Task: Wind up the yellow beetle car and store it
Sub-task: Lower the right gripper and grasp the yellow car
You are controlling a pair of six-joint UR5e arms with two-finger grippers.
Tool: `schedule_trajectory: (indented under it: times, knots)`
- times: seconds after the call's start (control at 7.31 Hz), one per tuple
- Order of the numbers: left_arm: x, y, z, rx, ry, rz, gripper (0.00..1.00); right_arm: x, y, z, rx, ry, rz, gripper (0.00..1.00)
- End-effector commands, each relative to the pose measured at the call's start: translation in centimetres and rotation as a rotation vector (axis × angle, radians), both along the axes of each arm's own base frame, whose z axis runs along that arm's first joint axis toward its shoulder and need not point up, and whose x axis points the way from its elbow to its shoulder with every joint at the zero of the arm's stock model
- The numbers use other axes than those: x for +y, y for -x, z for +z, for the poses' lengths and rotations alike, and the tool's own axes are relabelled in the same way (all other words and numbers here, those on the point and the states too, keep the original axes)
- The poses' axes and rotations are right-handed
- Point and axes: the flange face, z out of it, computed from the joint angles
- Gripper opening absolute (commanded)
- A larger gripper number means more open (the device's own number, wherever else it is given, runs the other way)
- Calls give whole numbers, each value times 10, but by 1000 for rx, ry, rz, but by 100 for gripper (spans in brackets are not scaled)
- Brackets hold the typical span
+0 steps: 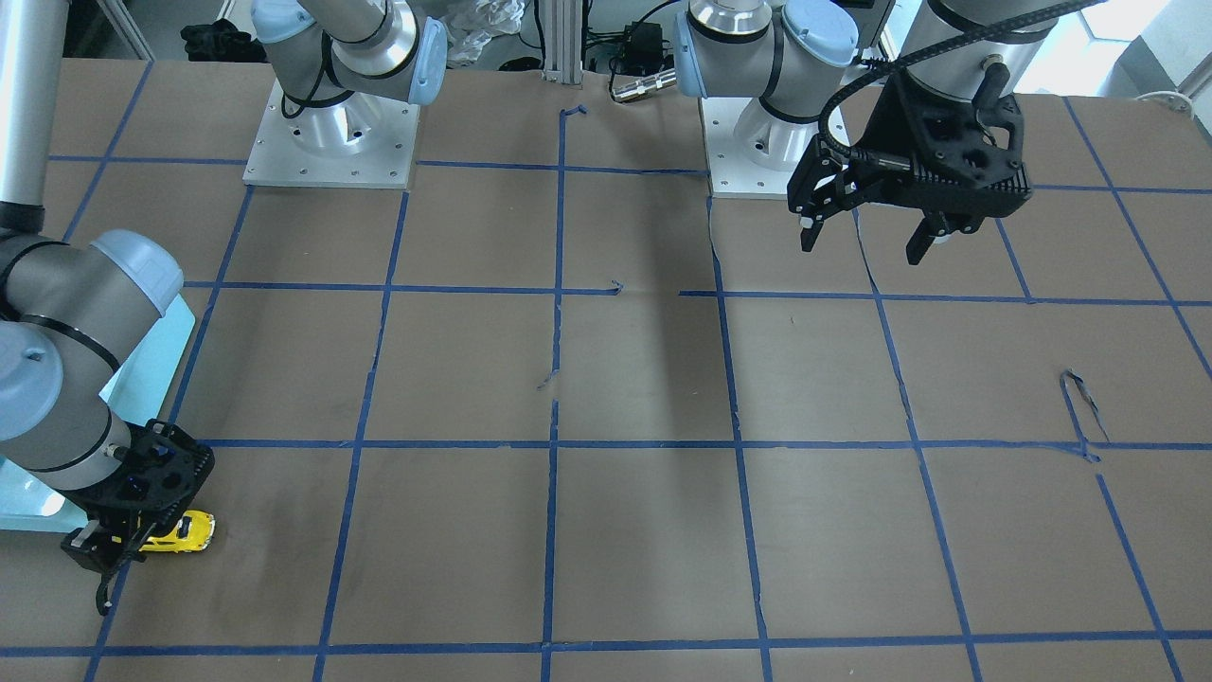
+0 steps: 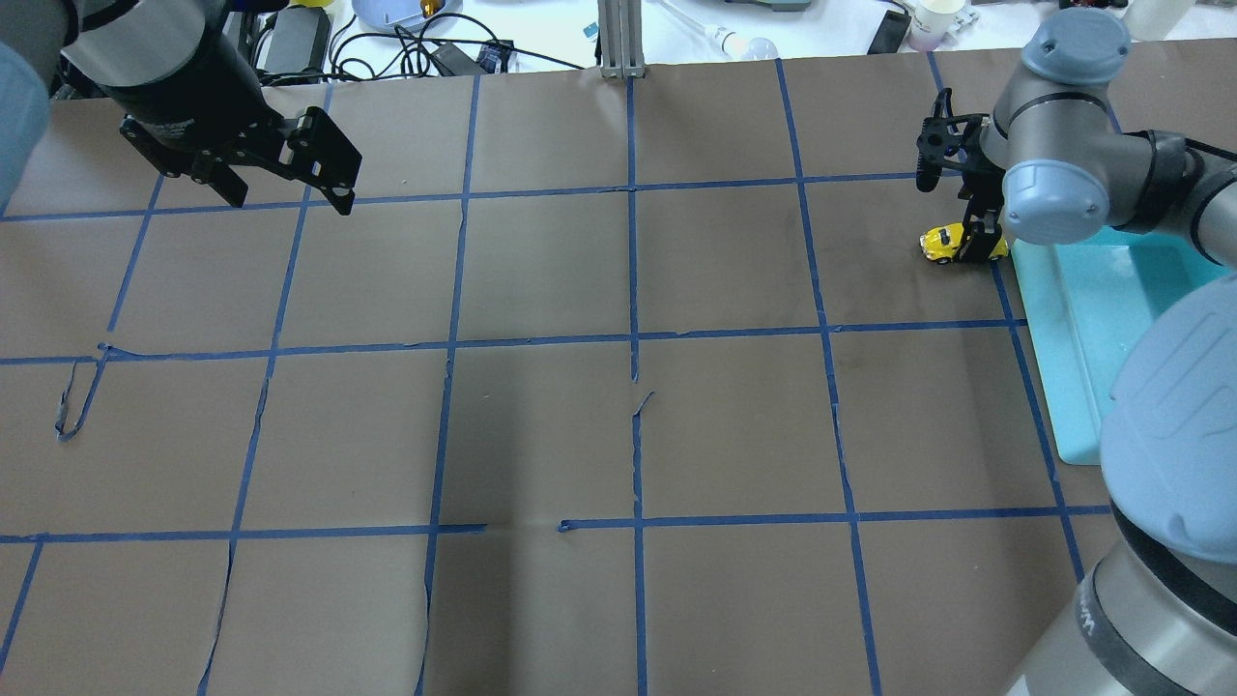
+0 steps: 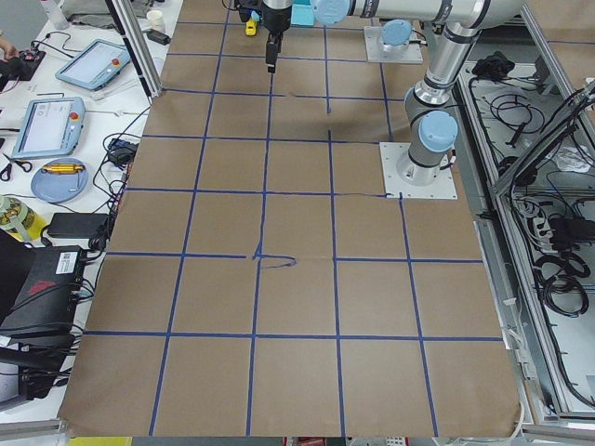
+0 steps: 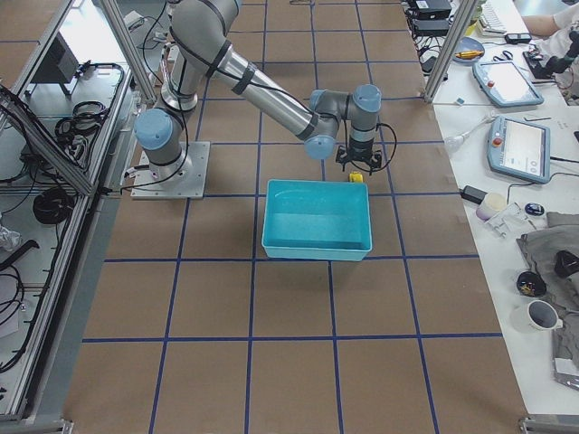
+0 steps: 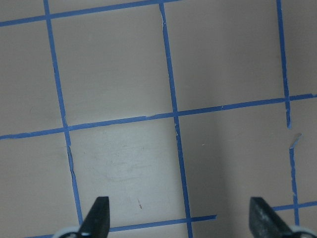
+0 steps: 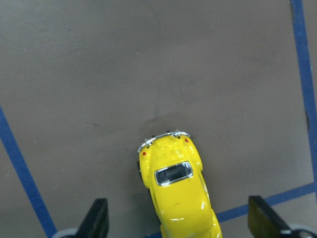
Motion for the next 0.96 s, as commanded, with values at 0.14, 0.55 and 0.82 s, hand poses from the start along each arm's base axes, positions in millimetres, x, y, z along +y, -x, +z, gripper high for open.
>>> schedule_trajectory:
  times: [0.14, 0.55, 0.82]
  knots:
    - [-2, -1, 3, 7, 20, 0, 100, -1, 2, -21, -13, -31, 1, 100]
    - [0, -2, 7, -1, 28, 4, 100, -1, 4, -24, -10, -36, -4, 59]
    - [1, -1, 7, 2, 28, 2, 100, -3, 5, -20, 0, -29, -6, 14]
